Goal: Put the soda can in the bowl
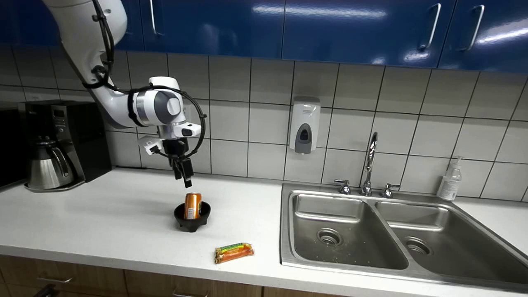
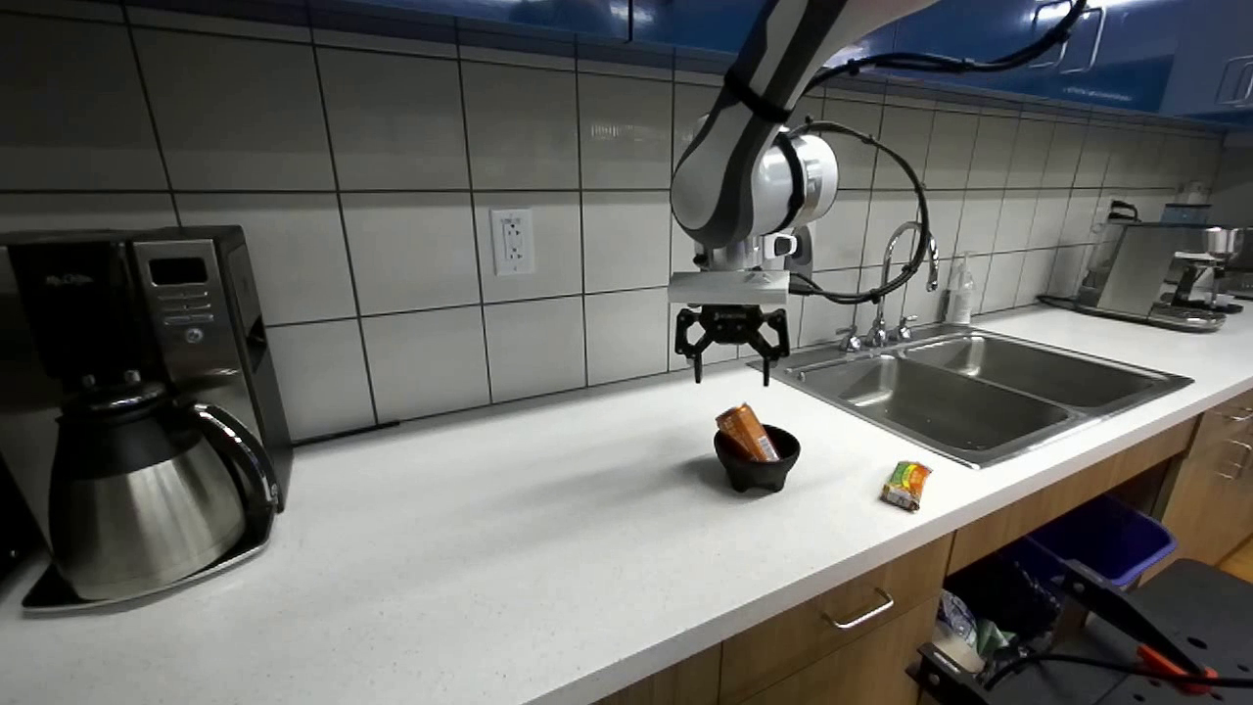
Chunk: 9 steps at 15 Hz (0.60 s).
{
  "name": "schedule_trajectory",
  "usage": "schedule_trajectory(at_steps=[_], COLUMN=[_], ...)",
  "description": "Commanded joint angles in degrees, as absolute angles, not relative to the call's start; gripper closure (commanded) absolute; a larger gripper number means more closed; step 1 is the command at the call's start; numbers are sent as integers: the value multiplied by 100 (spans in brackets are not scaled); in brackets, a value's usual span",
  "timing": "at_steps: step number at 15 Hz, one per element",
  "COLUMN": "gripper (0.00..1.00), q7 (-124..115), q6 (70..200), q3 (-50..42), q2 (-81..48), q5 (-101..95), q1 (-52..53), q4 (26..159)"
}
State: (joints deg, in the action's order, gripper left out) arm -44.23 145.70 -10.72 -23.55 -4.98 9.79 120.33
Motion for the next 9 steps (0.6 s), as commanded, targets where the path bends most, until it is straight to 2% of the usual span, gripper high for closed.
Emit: schedule_trajectory(at_steps=[1, 9], gripper=[0, 0], q7=[-4235, -4099], q6=[14775, 14762], q3=[-945, -893], q2=[-1598, -513], q5=[-474, -648], q1=[812, 683], q4=[12887, 14027])
